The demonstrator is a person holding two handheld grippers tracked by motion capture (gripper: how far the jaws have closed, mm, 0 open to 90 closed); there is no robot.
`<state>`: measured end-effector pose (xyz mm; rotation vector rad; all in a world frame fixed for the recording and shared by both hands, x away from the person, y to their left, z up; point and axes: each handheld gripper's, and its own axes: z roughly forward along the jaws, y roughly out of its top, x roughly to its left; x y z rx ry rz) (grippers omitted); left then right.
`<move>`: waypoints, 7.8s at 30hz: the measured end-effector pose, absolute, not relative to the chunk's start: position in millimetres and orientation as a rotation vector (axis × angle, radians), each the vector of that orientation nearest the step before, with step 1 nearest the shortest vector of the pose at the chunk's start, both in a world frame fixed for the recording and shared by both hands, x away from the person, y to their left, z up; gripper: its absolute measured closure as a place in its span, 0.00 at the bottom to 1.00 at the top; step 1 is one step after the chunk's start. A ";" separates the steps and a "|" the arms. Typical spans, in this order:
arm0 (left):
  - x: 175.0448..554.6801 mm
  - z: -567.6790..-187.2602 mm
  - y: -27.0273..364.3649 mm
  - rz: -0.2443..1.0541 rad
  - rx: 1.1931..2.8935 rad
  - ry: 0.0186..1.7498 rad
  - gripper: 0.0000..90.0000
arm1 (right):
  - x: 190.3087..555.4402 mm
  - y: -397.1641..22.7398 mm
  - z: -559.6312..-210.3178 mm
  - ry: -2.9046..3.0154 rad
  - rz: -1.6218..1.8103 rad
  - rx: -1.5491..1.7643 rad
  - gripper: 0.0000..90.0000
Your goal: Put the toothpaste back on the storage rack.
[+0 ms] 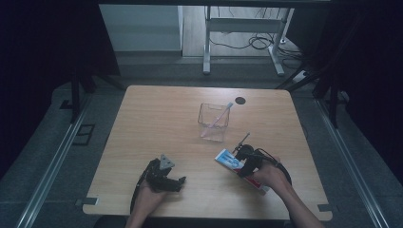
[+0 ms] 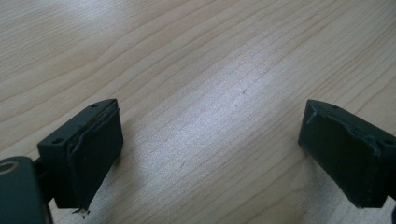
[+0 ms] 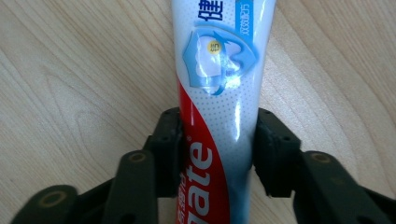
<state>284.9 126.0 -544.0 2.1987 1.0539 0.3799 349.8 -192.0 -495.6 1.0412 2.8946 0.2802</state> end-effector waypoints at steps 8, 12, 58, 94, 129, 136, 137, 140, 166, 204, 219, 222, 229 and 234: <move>284.9 -544.0 126.1 0.380 2.199 1.054 0.07 | 350.5 -190.9 -491.4 2.893 0.264 1.053 0.74; 284.9 -543.9 126.1 0.378 2.200 1.054 0.07 | 349.7 -191.9 -489.2 2.887 0.273 1.066 0.78; 285.1 -544.0 126.1 0.380 2.199 1.052 0.07 | 341.8 -219.0 -449.9 2.734 0.591 1.100 0.80; 285.2 -543.7 126.5 0.381 2.206 1.048 0.07 | 348.2 -225.6 -405.9 2.546 0.927 1.088 0.81; 285.3 -543.8 126.5 0.381 2.204 1.049 0.07 | 374.6 -209.4 -386.2 2.401 1.106 1.065 0.81; 285.3 -543.9 126.4 0.383 2.203 1.049 0.07 | 381.2 -203.3 -382.3 2.388 1.140 1.049 0.81; 285.2 -544.0 126.2 0.383 2.199 1.051 0.07 | 382.1 -202.7 -381.6 2.388 1.146 1.048 0.81; 285.3 -543.9 126.4 0.383 2.203 1.049 0.07 | 385.2 -200.7 -380.1 2.381 1.155 1.045 0.81; 285.3 -543.9 126.5 0.383 2.203 1.048 0.07 | 412.6 -178.0 -373.3 2.326 1.219 1.042 0.81; 285.3 -543.9 126.6 0.383 2.205 1.048 0.07 | 449.5 -133.6 -379.2 2.236 1.274 1.072 0.81; 285.3 -543.9 126.5 0.382 2.204 1.049 0.07 | 462.4 -121.7 -386.3 2.210 1.310 1.096 0.81; 285.3 -543.8 126.6 0.383 2.205 1.048 0.07 | 465.5 -119.6 -388.1 2.205 1.316 1.101 0.81; 285.3 -543.9 126.6 0.383 2.204 1.048 0.07 | 471.6 -114.3 -394.2 2.197 1.314 1.106 0.81; 285.2 -543.7 126.6 0.381 2.207 1.048 0.07 | 474.5 -111.4 -399.9 2.191 1.309 1.093 0.81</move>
